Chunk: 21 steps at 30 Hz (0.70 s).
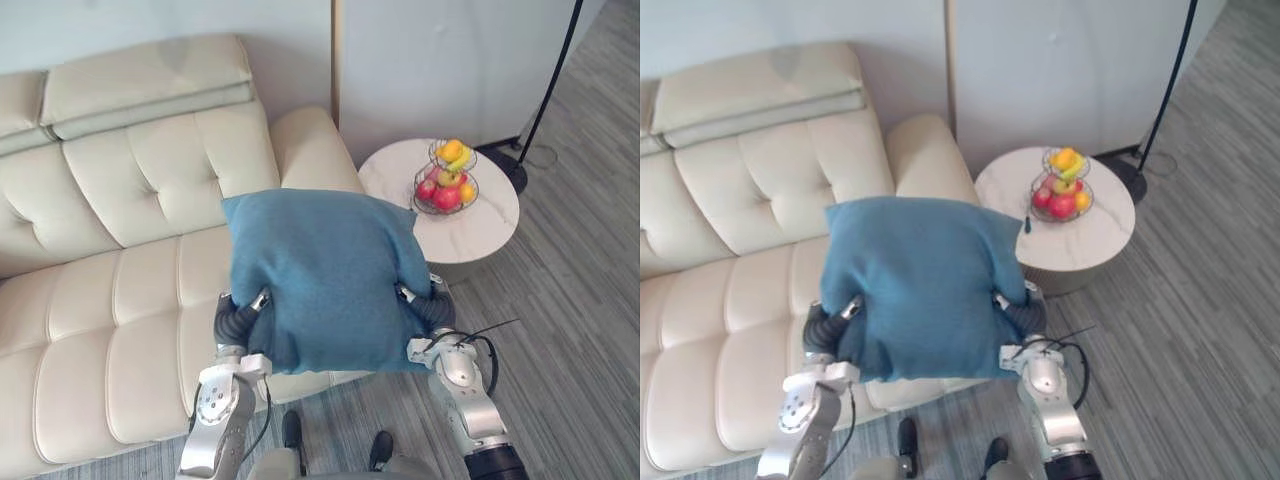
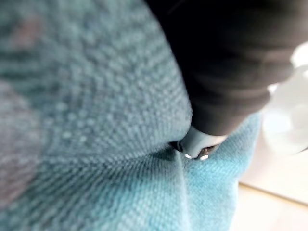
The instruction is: Pick up cushions and gather them together orderly.
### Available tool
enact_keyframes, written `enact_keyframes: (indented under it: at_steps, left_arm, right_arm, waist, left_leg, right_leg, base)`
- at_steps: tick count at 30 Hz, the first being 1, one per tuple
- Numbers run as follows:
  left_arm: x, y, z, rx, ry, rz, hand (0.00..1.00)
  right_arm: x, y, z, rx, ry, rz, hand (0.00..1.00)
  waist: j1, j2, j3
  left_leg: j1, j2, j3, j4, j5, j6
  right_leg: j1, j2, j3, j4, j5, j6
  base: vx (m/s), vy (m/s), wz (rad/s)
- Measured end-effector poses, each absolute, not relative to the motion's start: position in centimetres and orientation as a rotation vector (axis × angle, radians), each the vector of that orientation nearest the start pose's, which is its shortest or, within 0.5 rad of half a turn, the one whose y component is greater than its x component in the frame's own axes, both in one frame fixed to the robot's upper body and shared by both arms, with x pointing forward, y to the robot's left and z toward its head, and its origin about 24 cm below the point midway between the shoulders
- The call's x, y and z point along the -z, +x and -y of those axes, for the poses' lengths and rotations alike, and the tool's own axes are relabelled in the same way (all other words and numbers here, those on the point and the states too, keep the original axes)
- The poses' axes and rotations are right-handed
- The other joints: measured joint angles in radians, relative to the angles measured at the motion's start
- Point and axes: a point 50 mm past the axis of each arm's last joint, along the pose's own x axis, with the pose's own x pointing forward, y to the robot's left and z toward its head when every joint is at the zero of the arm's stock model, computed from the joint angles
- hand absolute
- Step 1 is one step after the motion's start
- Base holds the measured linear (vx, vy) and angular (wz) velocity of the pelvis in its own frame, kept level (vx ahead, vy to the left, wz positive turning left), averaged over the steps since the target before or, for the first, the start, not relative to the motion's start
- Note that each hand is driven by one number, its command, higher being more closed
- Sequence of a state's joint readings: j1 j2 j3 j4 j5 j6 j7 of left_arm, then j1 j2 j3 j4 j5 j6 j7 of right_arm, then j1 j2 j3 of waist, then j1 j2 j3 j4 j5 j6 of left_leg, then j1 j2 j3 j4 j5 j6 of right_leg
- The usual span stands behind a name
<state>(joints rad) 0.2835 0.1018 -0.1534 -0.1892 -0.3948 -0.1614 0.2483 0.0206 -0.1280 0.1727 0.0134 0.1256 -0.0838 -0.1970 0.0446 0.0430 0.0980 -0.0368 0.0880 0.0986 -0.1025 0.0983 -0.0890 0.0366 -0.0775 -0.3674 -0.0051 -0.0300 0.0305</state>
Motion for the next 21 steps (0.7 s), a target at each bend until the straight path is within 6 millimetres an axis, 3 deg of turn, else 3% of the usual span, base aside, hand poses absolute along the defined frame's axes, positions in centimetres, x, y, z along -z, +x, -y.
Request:
enact_keyframes:
  at_steps: [4,6,7,8,9,10,12,13,15,17,18,19,20,21]
  left_arm:
    - [-3.7,19.6,-16.1,-0.193,-0.337,0.023,1.0]
    - [-3.6,19.6,-16.2,-0.205,-0.346,0.021,1.0]
    - [-3.6,19.6,-16.1,-0.208,-0.361,0.021,1.0]
    - [-3.6,19.8,-15.9,-0.207,-0.37,0.02,1.0]
    - [-3.5,19.9,-15.7,-0.203,-0.384,0.018,1.0]
    - [-3.1,19.9,-15.5,-0.203,-0.396,-0.001,1.0]
    - [-2.5,19.9,-15.1,-0.196,-0.416,-0.029,1.0]
    - [-2.1,19.8,-14.7,-0.188,-0.425,-0.049,1.0]
    - [-1.8,20.3,-14.5,-0.162,-0.413,-0.059,1.0]
    - [-1.3,20.4,-14.8,-0.157,-0.39,-0.08,1.0]
    - [-0.9,20.3,-14.8,-0.157,-0.388,-0.097,1.0]
    - [-0.4,20.2,-14.8,-0.158,-0.382,-0.123,1.0]
    - [0.1,20.0,-14.9,-0.153,-0.368,-0.147,1.0]
    - [0.2,20.0,-15.0,-0.149,-0.36,-0.152,1.0]
  right_arm:
    - [-4.0,24.8,14.2,0.031,0.009,0.043,1.0]
    - [-3.7,25.3,13.9,0.021,-0.004,0.028,1.0]
    - [-3.3,25.6,14.0,0.021,-0.015,0.011,1.0]
    - [-3.0,25.6,14.1,0.027,-0.019,0.0,1.0]
    - [-3.0,25.6,14.4,0.033,-0.026,-0.004,1.0]
    - [-2.9,25.7,14.7,0.037,-0.046,-0.007,1.0]
    - [-2.6,25.6,15.2,0.042,-0.079,-0.019,1.0]
    - [-2.2,25.6,15.7,0.05,-0.099,-0.036,1.0]
    - [-1.2,25.5,15.7,0.067,-0.096,-0.083,1.0]
    - [-0.3,25.3,15.5,0.083,-0.079,-0.136,1.0]
    - [0.0,25.1,15.6,0.087,-0.076,-0.152,1.0]
    - [0.4,24.9,15.6,0.089,-0.082,-0.177,1.0]
    - [1.3,24.6,15.6,0.085,-0.088,-0.215,1.0]
    - [1.7,24.4,15.6,0.084,-0.085,-0.232,1.0]
  waist:
    - [0.016,0.001,-0.002]
    - [0.032,0.002,-0.001]
    - [0.034,0.004,-0.001]
    - [0.031,-0.002,0.002]
    - [0.022,-0.015,0.005]
    - [0.012,-0.017,0.005]
    - [0.005,0.002,-0.006]
    - [0.003,0.04,-0.029]
    - [-0.012,0.01,-0.032]
    - [-0.027,-0.029,-0.026]
    - [-0.028,-0.03,-0.025]
    - [-0.026,-0.028,-0.02]
    - [-0.032,-0.024,-0.007]
    - [-0.039,-0.025,-0.005]
  left_leg:
    - [-0.135,-0.006,-0.085,0.097,0.002,-0.003]
    - [-0.168,-0.005,-0.095,0.109,0.014,-0.008]
    - [-0.172,-0.002,-0.08,0.101,-0.008,-0.007]
    - [-0.181,0.011,-0.009,0.121,-0.048,0.024]
    - [-0.212,0.031,0.12,0.203,-0.104,0.085]
    - [-0.224,0.067,0.229,0.297,-0.124,0.11]
    - [-0.206,0.118,0.278,0.344,-0.128,0.075]
    - [-0.176,0.144,0.25,0.298,-0.116,-0.015]
    - [-0.148,0.052,0.248,0.219,-0.096,0.0]
    - [-0.121,-0.031,0.247,0.175,-0.097,0.04]
    - [-0.11,-0.045,0.246,0.174,-0.103,0.053]
    - [-0.086,-0.059,0.246,0.175,-0.114,0.071]
    - [-0.049,-0.063,0.241,0.171,-0.13,0.089]
    - [-0.034,-0.063,0.232,0.164,-0.132,0.09]
  right_leg:
    - [-0.05,-0.008,-0.095,0.032,-0.003,-0.003]
    - [-0.076,-0.017,-0.121,0.068,-0.012,-0.009]
    - [-0.077,-0.032,-0.152,0.086,-0.017,-0.014]
    - [-0.074,-0.052,-0.175,0.088,-0.017,-0.013]
    - [-0.076,-0.091,-0.202,0.099,-0.016,-0.012]
    - [-0.077,-0.137,-0.219,0.112,-0.008,0.002]
    - [-0.07,-0.155,-0.225,0.108,0.01,0.031]
    - [-0.07,-0.155,-0.228,0.105,0.025,0.054]
    - [-0.068,-0.23,-0.23,0.104,0.052,0.083]
    - [-0.094,-0.327,-0.228,0.196,0.057,0.073]
    - [-0.108,-0.354,-0.223,0.246,0.066,0.06]
    - [-0.137,-0.387,-0.196,0.339,0.078,0.004]
    - [-0.19,-0.387,-0.086,0.469,0.038,-0.048]
    - [-0.209,-0.355,-0.027,0.522,-0.012,-0.026]
  base:
    - [-0.08,0.005,0.66]
    - [-0.1,0.027,0.48]
    - [-0.1,0.041,0.59]
    - [-0.09,0.084,0.77]
    - [-0.06,0.159,0.81]
    - [-0.04,0.204,0.7]
    - [-0.01,0.288,0.32]
    - [0.01,0.386,0.26]
    - [0.0,0.426,0.34]
    - [0.02,0.367,0.32]
    - [0.05,0.295,0.16]
    - [0.06,0.271,0.02]
    - [0.05,0.244,0.06]
    - [0.04,0.164,0.2]
